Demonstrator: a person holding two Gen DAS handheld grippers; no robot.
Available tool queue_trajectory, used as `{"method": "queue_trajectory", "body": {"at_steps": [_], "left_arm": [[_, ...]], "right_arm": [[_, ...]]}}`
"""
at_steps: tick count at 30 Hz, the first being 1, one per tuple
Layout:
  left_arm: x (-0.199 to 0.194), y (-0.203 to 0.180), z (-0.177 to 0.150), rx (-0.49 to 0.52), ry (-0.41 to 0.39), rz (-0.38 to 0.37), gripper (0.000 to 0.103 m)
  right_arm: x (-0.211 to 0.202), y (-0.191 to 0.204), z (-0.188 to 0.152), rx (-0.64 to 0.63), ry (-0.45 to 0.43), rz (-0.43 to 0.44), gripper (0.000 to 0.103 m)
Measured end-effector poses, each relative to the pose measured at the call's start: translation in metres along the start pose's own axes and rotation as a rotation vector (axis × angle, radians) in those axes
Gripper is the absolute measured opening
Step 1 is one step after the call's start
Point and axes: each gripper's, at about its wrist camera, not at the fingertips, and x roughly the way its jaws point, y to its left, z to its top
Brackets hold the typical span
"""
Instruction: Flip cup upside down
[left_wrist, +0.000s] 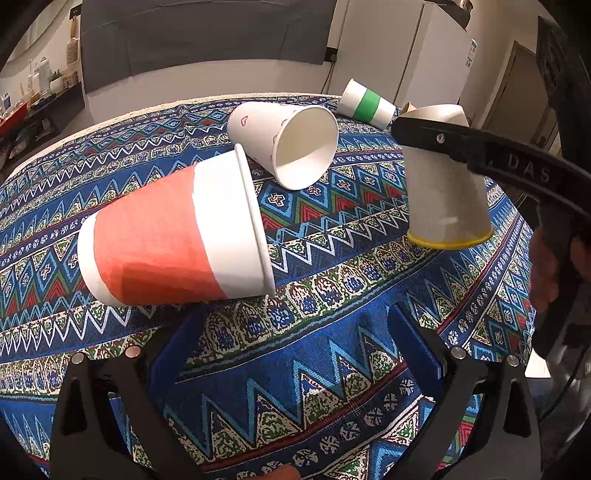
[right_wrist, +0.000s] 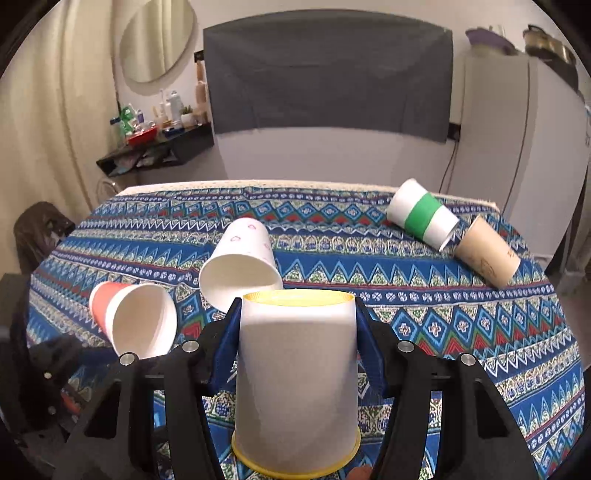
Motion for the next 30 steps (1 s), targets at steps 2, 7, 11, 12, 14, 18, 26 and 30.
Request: {"method": "queue_trajectory", "body": {"at_steps": [2, 7, 11, 12, 14, 18, 26, 30], "left_arm": [[0.002, -0.001, 0.002, 0.002, 0.001, 0.002, 0.097], [0.004, -0.003, 0.002, 0.006, 0.003, 0.007, 0.097], [0.004, -0.002, 0.002, 0.003, 0.002, 0.003, 0.097], [0.004, -0.001, 0.001, 0.004, 0.002, 0.004, 0.097], [0.004, -0.001, 0.001, 0.006, 0.003, 0.008, 0.097], [0.004, -0.002, 0.001, 0.009, 0.004, 0.013, 0.097], [0.004, -0.004, -0.002, 0.023, 0.005, 0.031, 0.097], [0.004, -0.005, -0.002, 0.025, 0.005, 0.033, 0.097]], "right_arm": [[-0.001, 0.006, -0.005, -0.044, -0.016, -0.013, 0.054], [-0.003, 0.016, -0.018, -0.133, -0.065, -0.071, 0.054], [-0.014, 0.021, -0.025, -0.16, -0.075, -0.087, 0.054], [-0.016, 0.021, -0.026, -0.162, -0.074, -0.091, 0.054], [-0.022, 0.021, -0.03, -0.162, -0.067, -0.1, 0.054], [-0.032, 0.022, -0.039, -0.146, -0.054, -0.116, 0.054], [-0.046, 0.014, -0.053, -0.064, -0.057, -0.116, 0.054], [-0.046, 0.006, -0.055, -0.005, -0.048, -0.099, 0.054]]}}
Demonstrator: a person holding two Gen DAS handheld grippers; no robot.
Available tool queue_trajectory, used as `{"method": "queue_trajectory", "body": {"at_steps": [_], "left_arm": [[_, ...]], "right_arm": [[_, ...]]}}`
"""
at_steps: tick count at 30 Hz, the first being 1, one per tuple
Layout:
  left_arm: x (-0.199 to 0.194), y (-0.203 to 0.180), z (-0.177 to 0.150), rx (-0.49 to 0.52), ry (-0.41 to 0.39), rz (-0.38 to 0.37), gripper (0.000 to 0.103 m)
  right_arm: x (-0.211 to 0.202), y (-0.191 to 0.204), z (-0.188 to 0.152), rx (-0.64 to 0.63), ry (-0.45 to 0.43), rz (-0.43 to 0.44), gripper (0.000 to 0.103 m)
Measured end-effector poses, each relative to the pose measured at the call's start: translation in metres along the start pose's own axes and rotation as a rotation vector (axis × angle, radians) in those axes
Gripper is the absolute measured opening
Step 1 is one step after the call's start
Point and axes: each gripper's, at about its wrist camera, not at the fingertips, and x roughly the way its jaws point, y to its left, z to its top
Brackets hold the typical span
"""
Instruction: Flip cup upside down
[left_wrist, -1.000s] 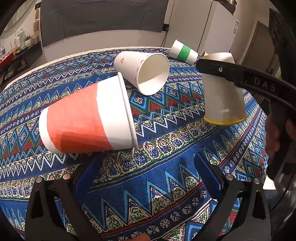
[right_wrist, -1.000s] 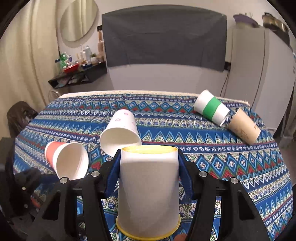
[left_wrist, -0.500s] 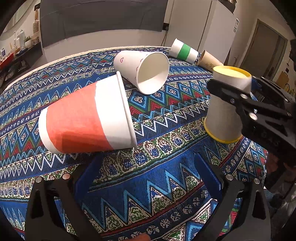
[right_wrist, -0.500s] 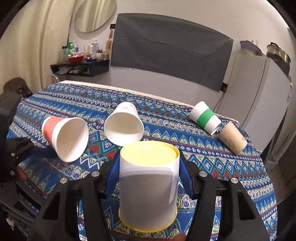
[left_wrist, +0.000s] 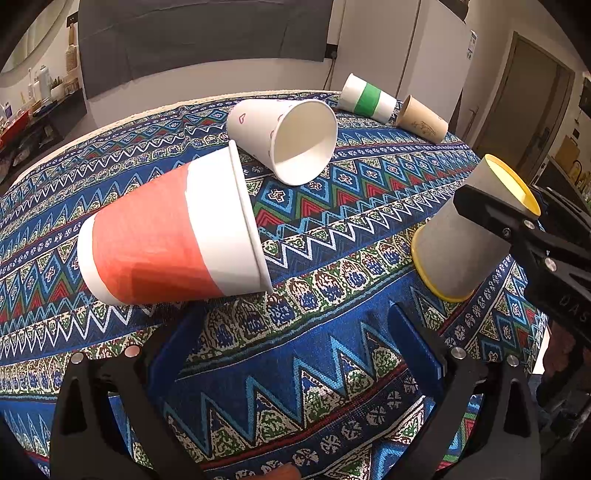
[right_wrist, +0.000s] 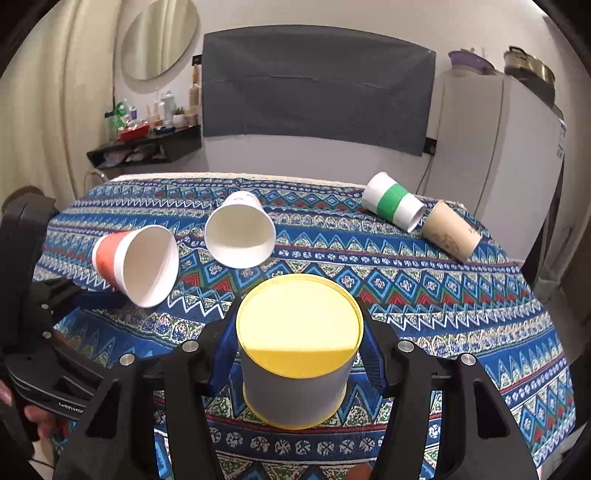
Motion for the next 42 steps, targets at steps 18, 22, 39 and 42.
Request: {"method": "queue_trajectory", "body": {"at_steps": [18, 22, 39, 42], "left_arm": [[0.002, -0.003, -0.001, 0.03, 0.005, 0.031, 0.097], [-0.002, 0.0, -0.001, 0.015, -0.014, 0.04, 0.097], [-0.053, -0.029, -0.022, 0.036, -0.322, 0.052, 0.097], [-0.051, -0.031, -0.024, 0.047, -0.323, 0.049, 0.097]], "right_arm": [[-0.038, -0.022, -0.037, 0.153, -0.004, -0.074, 0.089], [-0.053, -0.031, -0.052, 0.194, -0.039, -0.116, 0.094], [-0.067, -0.05, -0.076, 0.257, -0.154, -0.069, 0.095], [-0.064, -0.048, -0.079, 0.258, -0.146, -0.066, 0.095]]}}
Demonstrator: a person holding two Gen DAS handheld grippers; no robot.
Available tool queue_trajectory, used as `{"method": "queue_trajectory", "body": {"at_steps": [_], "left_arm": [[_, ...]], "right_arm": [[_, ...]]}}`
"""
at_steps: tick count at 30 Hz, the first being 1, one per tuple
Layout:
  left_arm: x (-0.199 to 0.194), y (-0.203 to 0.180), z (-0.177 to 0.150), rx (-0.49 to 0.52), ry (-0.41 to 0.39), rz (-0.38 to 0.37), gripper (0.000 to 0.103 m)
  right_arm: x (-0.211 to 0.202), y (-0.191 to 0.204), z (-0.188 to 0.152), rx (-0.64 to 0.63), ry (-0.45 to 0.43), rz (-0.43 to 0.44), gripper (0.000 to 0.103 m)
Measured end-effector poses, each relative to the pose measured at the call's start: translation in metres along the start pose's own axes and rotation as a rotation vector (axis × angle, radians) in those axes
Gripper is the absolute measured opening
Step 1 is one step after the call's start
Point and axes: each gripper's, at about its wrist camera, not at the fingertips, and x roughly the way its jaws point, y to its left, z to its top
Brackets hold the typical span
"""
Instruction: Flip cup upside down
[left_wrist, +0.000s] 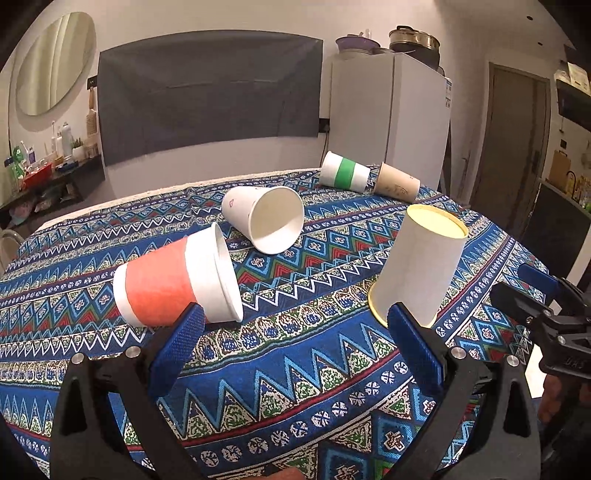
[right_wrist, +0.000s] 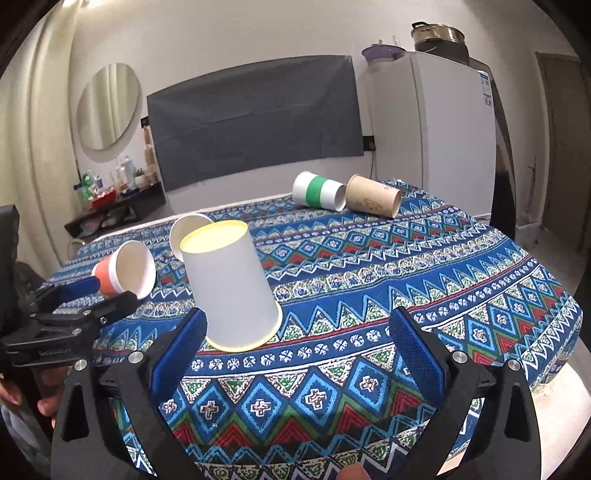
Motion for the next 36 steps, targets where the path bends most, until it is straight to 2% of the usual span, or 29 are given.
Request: {"method": "queue_trajectory", "body": {"at_steps": [4, 17, 36], "left_arm": [[0.0, 0.003, -0.001, -0.017, 0.008, 0.009, 0.097], [0.0, -0.009, -0.004, 0.047, 0.007, 0.037, 0.097], [0.006, -0.008, -0.003, 0.044, 0.034, 0.031, 0.097]], "right_arm": [[0.0, 0.003, -0.001, 0.024, 0.004, 0.035, 0.095], [-0.003, 0.013, -0.005, -0.009, -0.039, -0.03, 0.095], [0.005, 0.014, -0.007, -0.018, -0.004, -0.017, 0.095]]}}
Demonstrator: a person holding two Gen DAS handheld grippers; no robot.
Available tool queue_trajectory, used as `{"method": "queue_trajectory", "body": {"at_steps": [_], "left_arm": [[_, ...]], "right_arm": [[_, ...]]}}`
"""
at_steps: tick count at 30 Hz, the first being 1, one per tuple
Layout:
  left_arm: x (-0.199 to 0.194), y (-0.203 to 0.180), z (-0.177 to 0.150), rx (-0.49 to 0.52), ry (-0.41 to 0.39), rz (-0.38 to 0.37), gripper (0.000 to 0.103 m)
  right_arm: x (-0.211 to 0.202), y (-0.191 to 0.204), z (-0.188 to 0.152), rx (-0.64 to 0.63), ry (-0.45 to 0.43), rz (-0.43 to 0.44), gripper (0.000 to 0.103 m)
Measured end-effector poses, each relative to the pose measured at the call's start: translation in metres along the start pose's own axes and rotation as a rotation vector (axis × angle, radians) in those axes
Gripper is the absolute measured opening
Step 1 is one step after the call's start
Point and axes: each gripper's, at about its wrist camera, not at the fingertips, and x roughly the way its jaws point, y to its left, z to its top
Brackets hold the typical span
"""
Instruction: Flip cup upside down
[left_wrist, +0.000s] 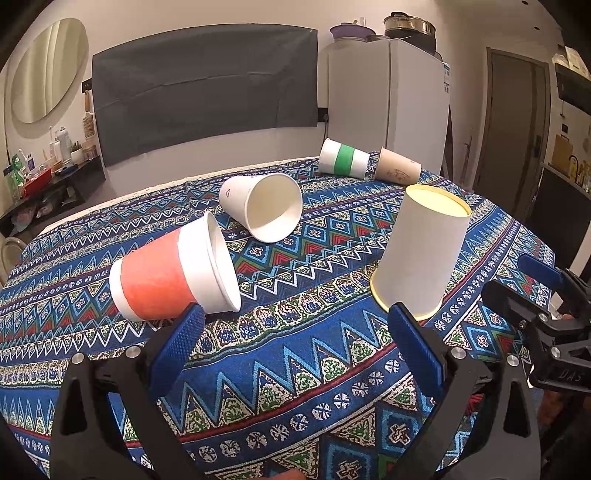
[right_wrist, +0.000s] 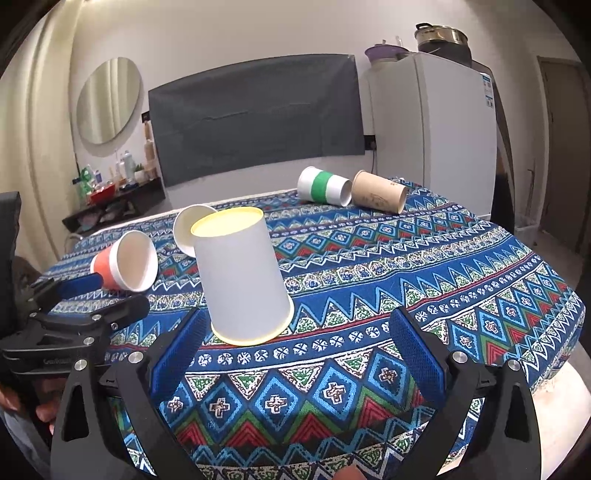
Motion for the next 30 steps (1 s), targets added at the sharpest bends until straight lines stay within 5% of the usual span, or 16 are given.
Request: {"method": "queue_trajectory", "body": {"at_steps": [30], "left_arm": [[0.0043, 0.0002, -0.0001, -0.005, 0.022, 0.004, 0.097]], "right_arm": [[-0.002, 0.0027, -0.0017, -0.013, -0.012, -0.007, 0.095]]}}
